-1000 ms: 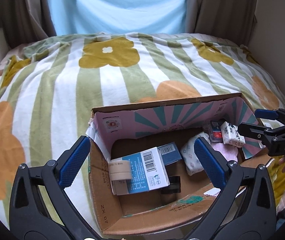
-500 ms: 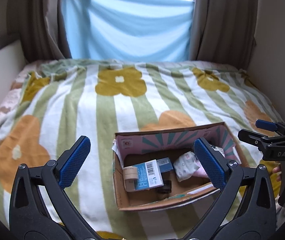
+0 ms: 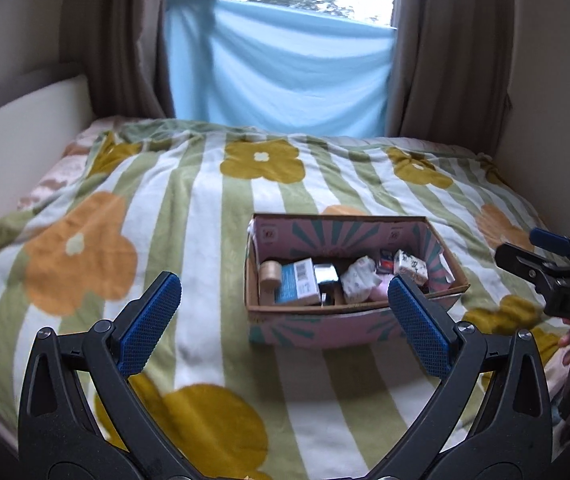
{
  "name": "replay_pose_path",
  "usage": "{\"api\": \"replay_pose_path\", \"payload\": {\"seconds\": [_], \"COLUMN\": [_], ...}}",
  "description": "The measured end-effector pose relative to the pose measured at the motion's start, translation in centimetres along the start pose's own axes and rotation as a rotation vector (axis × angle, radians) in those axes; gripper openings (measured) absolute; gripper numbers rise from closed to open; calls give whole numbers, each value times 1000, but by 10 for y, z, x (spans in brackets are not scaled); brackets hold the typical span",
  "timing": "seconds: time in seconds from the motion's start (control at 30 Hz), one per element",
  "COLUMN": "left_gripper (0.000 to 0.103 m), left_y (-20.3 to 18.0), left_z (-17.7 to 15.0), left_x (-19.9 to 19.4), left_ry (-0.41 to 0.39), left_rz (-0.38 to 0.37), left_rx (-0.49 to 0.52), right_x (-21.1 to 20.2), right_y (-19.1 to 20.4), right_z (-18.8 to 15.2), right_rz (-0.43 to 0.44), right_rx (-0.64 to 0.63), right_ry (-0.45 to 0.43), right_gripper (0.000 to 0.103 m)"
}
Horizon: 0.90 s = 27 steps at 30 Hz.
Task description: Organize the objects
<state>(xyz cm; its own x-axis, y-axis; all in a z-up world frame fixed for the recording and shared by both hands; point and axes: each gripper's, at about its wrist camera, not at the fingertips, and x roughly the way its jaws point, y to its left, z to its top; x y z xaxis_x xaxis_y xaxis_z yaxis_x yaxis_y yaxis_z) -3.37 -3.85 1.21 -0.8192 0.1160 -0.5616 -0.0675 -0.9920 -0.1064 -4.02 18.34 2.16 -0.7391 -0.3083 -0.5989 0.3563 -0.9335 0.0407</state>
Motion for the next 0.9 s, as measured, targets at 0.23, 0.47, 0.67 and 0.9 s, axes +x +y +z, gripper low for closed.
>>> {"api": "replay_pose_path", "payload": {"seconds": [0.23,0.47,0.67,0.9], "left_gripper": [103,103,103,103], "left_y": [-9,-16,-13,-12], "left_z": [-20,-21,-23,-24], "left_x": [8,13,13,13], "left_ry": [14,9,1,5], "left_rz": [20,20,25,34], "left_rx": [-16,-5,-14,-3], "right_x": [-4,-4,-4,-7], "right_y": [2,0,2,5], "right_z": [-22,-22,-21,-24], "right_rz": [-54,-90,-95,-115], "right_rx": [-26,-19,-22,-5], "right_ry": [-4,-17,-13,-15], "right_gripper": [103,103,103,103]}}
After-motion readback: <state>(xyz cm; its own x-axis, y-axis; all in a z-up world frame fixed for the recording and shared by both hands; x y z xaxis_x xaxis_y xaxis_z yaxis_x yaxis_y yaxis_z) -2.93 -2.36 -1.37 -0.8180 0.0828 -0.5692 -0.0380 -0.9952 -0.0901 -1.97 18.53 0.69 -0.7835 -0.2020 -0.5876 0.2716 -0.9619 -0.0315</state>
